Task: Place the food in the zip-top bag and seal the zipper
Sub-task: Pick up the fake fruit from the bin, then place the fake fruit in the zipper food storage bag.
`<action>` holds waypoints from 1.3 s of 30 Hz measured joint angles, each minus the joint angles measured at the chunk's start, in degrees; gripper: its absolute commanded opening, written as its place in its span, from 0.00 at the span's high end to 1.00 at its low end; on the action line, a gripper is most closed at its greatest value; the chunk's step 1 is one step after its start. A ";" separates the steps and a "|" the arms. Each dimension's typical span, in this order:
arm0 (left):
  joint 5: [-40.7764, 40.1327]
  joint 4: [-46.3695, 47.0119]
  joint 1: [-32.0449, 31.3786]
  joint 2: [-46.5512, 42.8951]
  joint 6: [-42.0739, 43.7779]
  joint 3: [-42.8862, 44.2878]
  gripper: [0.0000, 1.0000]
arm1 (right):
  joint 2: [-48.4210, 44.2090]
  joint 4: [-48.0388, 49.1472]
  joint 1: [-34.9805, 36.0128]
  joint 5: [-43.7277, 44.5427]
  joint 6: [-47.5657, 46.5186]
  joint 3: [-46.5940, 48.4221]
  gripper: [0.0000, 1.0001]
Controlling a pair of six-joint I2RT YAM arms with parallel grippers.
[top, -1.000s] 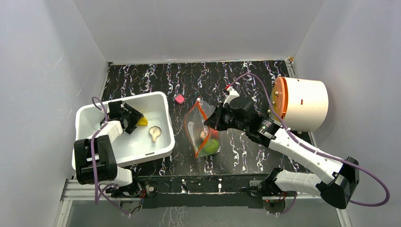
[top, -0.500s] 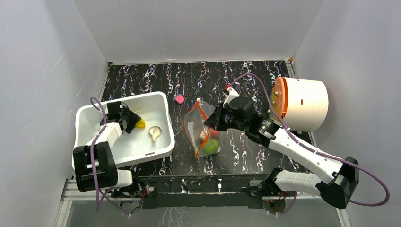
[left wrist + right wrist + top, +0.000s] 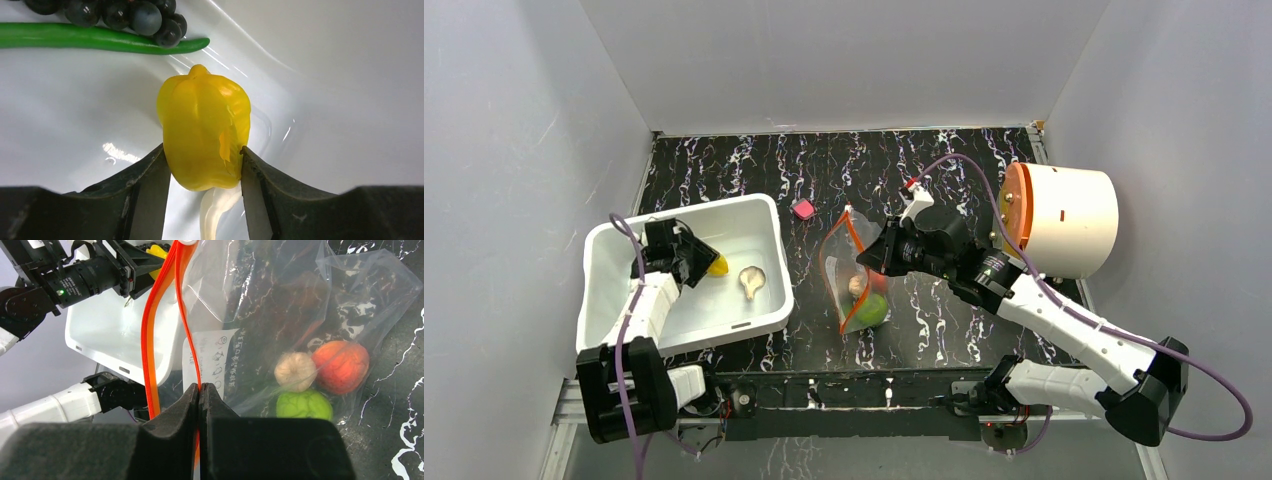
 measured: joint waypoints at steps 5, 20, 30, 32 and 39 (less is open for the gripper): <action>0.13 -3.43 0.00 -4.17 0.76 -0.02 0.54 | -0.17 -0.37 0.00 0.00 0.07 -0.02 1.00; 6.08 -14.29 0.00 -13.29 5.99 7.91 0.54 | 1.33 -0.96 0.00 -0.02 0.35 -0.07 1.00; 14.34 -17.31 -3.04 -13.40 8.39 13.75 0.54 | 4.98 -1.42 0.00 0.46 1.73 0.46 1.00; 16.17 -17.35 -4.09 -13.40 8.07 14.64 0.54 | 5.79 -1.46 0.00 1.11 1.86 1.16 1.00; 22.64 -16.15 -7.85 -13.88 4.42 16.48 0.54 | 7.37 -1.44 0.00 3.08 2.05 4.26 1.00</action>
